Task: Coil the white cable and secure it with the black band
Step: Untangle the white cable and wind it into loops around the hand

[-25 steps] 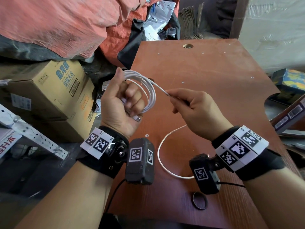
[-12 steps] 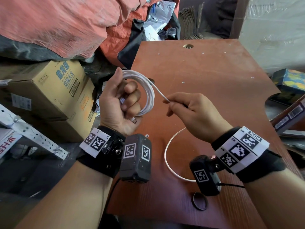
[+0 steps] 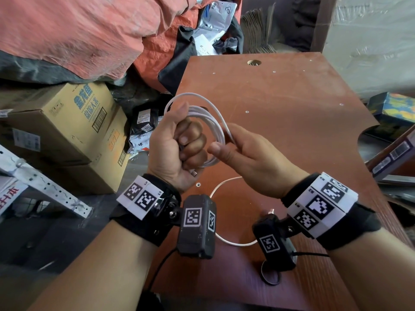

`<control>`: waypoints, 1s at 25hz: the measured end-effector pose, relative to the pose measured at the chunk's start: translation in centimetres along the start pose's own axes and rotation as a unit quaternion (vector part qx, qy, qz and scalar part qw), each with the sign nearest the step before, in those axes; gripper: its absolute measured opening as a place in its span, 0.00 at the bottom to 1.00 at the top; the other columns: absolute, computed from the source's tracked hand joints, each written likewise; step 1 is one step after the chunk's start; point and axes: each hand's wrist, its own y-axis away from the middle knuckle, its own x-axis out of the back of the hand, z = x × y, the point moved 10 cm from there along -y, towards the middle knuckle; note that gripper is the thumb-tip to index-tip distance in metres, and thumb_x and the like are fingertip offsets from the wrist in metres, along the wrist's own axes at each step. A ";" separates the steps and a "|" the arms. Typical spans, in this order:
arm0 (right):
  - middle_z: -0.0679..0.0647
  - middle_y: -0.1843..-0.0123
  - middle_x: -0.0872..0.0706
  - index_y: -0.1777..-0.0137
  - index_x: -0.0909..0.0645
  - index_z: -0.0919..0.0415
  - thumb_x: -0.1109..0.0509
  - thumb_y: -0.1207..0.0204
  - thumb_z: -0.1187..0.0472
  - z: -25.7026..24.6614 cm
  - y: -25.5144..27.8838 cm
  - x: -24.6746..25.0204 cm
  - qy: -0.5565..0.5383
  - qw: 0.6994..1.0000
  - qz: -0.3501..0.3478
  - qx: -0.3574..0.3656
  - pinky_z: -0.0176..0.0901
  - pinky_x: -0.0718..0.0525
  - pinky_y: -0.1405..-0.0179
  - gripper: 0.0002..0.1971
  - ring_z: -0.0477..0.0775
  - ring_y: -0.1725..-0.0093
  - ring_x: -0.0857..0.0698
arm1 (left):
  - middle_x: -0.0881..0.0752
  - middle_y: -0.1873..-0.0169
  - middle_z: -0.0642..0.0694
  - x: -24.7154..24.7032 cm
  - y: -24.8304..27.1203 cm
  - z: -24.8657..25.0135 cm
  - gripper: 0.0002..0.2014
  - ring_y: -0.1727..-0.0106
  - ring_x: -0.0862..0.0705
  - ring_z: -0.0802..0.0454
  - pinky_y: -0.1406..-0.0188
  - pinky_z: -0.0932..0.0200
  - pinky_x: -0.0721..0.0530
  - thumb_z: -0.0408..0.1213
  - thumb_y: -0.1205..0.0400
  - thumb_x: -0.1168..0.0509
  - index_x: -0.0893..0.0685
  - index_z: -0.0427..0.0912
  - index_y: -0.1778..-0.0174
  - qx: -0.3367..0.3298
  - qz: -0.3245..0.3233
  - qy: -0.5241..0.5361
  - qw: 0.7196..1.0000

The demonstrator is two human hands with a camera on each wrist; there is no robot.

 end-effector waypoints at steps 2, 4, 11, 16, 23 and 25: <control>0.40 0.63 0.21 0.44 0.21 0.54 0.34 0.17 0.49 -0.2 0.0 0.3 -0.012 1.000 0.016 0.015 0.33 0.28 0.65 0.10 0.39 0.66 0.22 | 0.38 0.82 0.53 0.2 0.1 -0.2 0.24 0.86 0.46 0.60 0.88 0.72 0.51 0.45 0.16 0.40 0.47 0.49 0.72 0.005 0.020 -0.021 1.000; 0.43 0.64 0.21 0.43 0.19 0.59 0.32 0.17 0.54 -0.1 -0.1 0.7 -0.017 0.999 0.037 0.017 0.37 0.26 0.65 0.10 0.42 0.67 0.24 | 0.39 0.81 0.52 0.4 0.3 -0.2 0.23 0.85 0.47 0.59 0.88 0.71 0.51 0.45 0.14 0.41 0.48 0.49 0.69 -0.003 0.035 -0.031 0.999; 0.61 0.62 0.13 0.49 0.16 0.62 0.29 0.20 0.62 0.8 -0.2 1.9 -0.045 0.996 0.075 -0.015 0.52 0.19 0.61 0.04 0.59 0.63 0.17 | 0.29 0.77 0.47 0.1 0.2 -0.6 0.25 0.77 0.29 0.54 0.72 0.58 0.26 0.47 0.16 0.37 0.31 0.47 0.80 -0.022 0.038 -0.103 0.994; 0.43 0.76 0.21 0.53 0.15 0.64 0.30 0.20 0.67 1.7 -0.1 2.6 -0.045 0.995 0.089 -0.033 0.30 0.30 0.73 0.03 0.42 0.74 0.25 | 0.20 0.68 0.40 -0.3 0.3 -0.9 0.21 0.75 0.21 0.53 0.69 0.59 0.19 0.50 0.21 0.34 0.22 0.41 0.77 -0.009 -0.002 -0.153 0.988; 0.40 0.78 0.23 0.56 0.17 0.64 0.31 0.20 0.68 1.7 -0.2 2.1 -0.088 0.992 0.079 -0.041 0.32 0.30 0.75 0.03 0.43 0.78 0.28 | 0.15 0.64 0.43 -0.6 0.2 -0.9 0.25 0.83 0.33 0.61 0.86 0.67 0.33 0.59 0.24 0.36 0.18 0.36 0.63 -0.024 -0.004 -0.100 0.995; 0.44 0.78 0.25 0.55 0.17 0.66 0.31 0.20 0.68 1.6 -0.2 2.0 -0.085 0.993 0.078 -0.039 0.34 0.30 0.75 0.03 0.44 0.77 0.29 | 0.17 0.65 0.42 -0.5 0.2 -0.9 0.37 0.85 0.37 0.60 0.87 0.67 0.39 0.72 0.23 0.49 0.20 0.35 0.64 -0.030 0.000 -0.082 0.996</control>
